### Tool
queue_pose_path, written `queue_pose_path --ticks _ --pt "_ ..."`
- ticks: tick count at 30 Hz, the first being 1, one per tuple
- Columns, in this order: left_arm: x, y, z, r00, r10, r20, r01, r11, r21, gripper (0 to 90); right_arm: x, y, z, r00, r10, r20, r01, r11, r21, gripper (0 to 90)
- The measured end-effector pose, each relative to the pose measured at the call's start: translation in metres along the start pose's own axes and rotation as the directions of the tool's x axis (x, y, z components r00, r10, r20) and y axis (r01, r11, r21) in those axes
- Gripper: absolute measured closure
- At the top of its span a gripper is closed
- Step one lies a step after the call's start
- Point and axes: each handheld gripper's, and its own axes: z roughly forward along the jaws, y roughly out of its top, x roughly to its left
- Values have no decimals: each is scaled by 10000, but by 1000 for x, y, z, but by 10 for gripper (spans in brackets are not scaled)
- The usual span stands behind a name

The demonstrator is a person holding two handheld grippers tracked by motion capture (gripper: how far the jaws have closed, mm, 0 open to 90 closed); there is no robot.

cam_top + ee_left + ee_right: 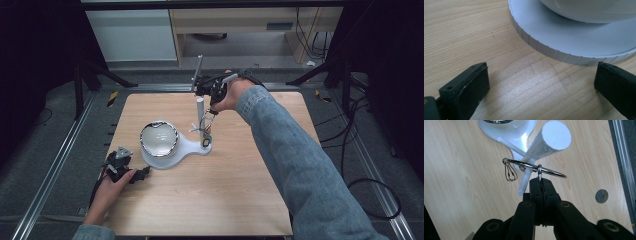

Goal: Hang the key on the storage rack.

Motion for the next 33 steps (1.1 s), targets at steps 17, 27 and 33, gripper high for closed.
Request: queue_pose_path --ticks 17,27,33 --pt "0 0 0 10000 4 8 -4 10000 -2 0 -17 1 20 9976 461 -515 -454 9989 146 889" --pt "0 0 0 10000 4 8 -4 10000 -3 0 -22 -2 15 9966 653 -506 -673 9970 -386 835" --pt "0 0 0 10000 5 8 -5 10000 -3 0 -21 -5 10 9972 700 -267 -717 9952 -667 720"
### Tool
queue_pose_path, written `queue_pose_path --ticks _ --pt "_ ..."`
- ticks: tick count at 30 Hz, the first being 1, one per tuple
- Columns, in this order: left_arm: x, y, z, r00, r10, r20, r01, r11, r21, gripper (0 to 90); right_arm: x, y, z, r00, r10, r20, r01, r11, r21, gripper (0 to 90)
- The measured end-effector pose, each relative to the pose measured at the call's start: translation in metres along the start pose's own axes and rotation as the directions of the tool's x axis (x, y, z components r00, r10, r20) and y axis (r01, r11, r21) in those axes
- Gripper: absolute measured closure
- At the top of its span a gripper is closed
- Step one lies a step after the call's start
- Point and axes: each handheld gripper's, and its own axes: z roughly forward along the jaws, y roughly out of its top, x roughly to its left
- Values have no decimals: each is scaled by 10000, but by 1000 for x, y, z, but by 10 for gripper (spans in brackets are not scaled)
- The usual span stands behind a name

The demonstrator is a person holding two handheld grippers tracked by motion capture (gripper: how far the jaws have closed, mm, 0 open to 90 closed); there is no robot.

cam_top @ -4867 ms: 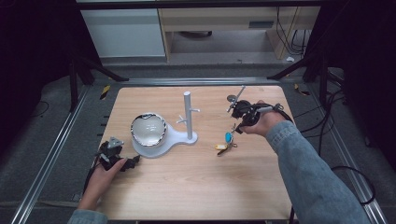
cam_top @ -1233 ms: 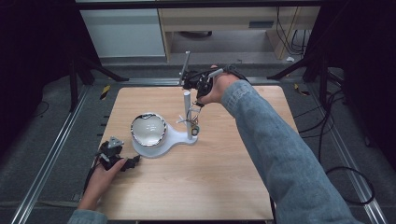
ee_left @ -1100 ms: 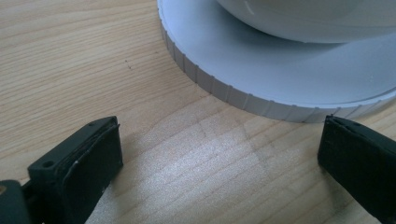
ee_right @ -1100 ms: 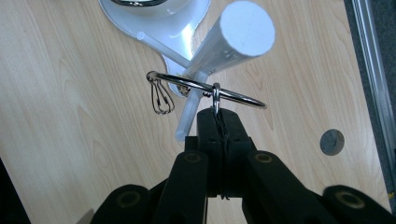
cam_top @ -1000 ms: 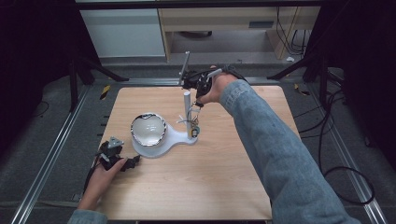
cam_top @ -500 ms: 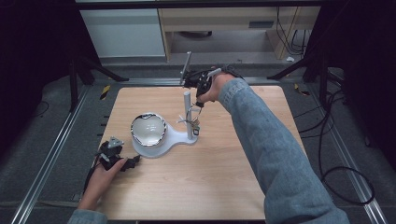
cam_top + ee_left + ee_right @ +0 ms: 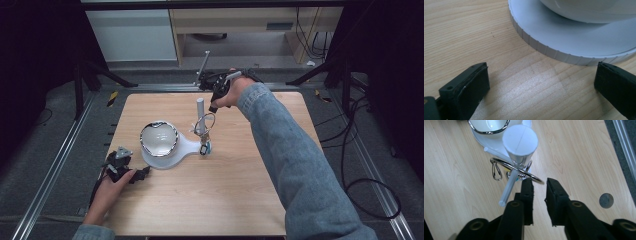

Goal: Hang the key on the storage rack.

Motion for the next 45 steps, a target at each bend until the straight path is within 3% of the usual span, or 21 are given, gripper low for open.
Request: queue_pose_path --ticks 10,19,29,37,45 --pt "0 0 0 10000 2 1 -2 10000 2 0 2 0 -5 9995 86 309 -77 9995 -313 575" --pt "0 0 0 10000 2 0 -2 10000 3 0 2 -3 -13 9955 250 913 -174 9963 -837 355" --pt "0 0 0 10000 12 5 -12 10000 1 0 3 -19 -30 9908 533 1245 -317 9850 -1697 127" --pt "0 0 0 10000 4 4 -4 10000 4 0 3 -38 -40 9883 409 1470 -64 9736 -2283 71" --pt "0 0 0 10000 9 2 -9 10000 4 0 -1 -55 -44 9814 800 1747 -274 9583 -2846 94"
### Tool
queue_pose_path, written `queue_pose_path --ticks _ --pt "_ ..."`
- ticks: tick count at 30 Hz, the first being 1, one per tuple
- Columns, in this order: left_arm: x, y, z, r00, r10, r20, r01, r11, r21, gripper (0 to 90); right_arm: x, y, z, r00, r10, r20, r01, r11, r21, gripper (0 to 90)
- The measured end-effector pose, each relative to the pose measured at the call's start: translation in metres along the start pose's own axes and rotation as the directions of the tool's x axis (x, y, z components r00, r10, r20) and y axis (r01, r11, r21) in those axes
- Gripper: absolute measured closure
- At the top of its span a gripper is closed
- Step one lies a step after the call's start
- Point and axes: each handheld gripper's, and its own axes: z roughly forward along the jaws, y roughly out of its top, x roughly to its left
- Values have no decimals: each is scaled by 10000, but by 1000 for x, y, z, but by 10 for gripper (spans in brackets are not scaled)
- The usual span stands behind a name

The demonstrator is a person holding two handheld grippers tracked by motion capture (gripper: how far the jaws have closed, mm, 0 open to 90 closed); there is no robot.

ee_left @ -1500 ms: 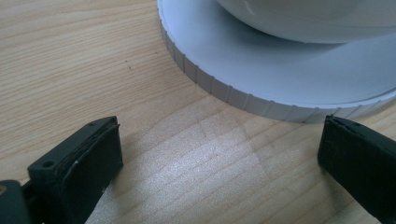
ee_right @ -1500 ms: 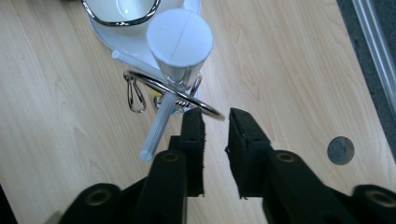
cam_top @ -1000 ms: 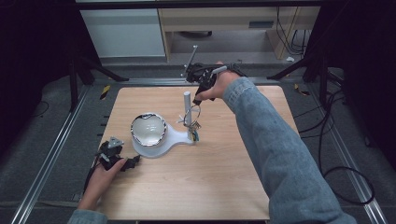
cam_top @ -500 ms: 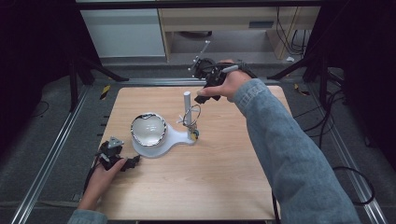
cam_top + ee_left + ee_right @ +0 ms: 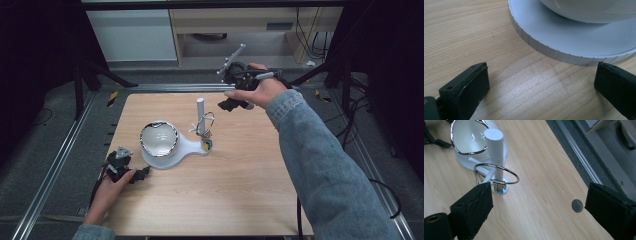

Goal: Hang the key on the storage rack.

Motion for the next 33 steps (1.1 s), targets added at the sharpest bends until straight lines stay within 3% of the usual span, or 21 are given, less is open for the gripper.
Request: queue_pose_path --ticks 6,13,18,21,26,33 --pt "0 0 0 10000 -3 0 3 10000 -2 0 -7 -12 -1 9988 -8 495 13 10000 -98 110" --pt "0 0 0 10000 -2 -12 2 10000 -1 0 -20 -31 -1 9922 697 1036 -622 9953 -741 101" --pt "0 0 0 10000 -16 -22 16 10000 -5 0 -31 -48 4 9783 1447 1482 -1249 9830 -1349 86" --pt "0 0 0 10000 -18 -19 18 10000 -4 0 -37 -57 8 9721 1812 1487 -1583 9754 -1533 82" --pt "-1 0 0 10000 -37 -37 37 10000 -12 0 -42 -68 15 9681 1995 1518 -1757 9719 -1567 72" --pt "-1 0 0 10000 -73 -61 73 10000 -14 0 -41 -87 22 9568 2460 1549 -2075 9510 -2291 72"
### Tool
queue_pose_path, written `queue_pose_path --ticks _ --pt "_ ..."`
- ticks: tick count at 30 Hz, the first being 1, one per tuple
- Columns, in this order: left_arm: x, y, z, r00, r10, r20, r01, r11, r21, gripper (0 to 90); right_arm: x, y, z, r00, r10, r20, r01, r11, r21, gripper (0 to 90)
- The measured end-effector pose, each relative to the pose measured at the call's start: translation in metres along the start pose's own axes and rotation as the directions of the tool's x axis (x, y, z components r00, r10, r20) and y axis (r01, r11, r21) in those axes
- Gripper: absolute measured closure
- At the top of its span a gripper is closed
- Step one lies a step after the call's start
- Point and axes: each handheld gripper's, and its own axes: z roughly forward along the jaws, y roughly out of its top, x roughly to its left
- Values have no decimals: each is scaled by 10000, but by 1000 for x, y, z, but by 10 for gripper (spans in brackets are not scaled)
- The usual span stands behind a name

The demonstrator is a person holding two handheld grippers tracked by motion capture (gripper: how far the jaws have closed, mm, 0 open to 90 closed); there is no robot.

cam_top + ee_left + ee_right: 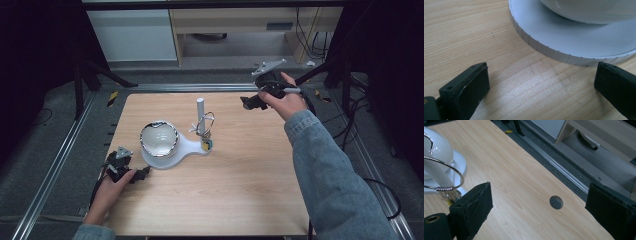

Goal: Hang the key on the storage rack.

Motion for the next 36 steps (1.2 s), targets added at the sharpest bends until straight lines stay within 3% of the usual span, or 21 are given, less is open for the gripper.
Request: queue_pose_path --ticks 13,18,26,36 --pt "0 0 0 10000 15 -1 -15 10000 17 0 2 -54 6 9996 268 34 -267 9996 -79 71" --pt "0 0 0 10000 12 -3 -12 10000 14 0 0 -76 5 9983 586 67 -585 9982 -141 69" --pt "0 0 0 10000 10 -6 -10 10000 14 0 3 -117 10 9981 616 78 -617 9979 206 68" --pt "0 0 0 10000 -26 -10 26 10000 -17 0 11 -162 27 9936 1117 -148 -1106 9918 647 72"
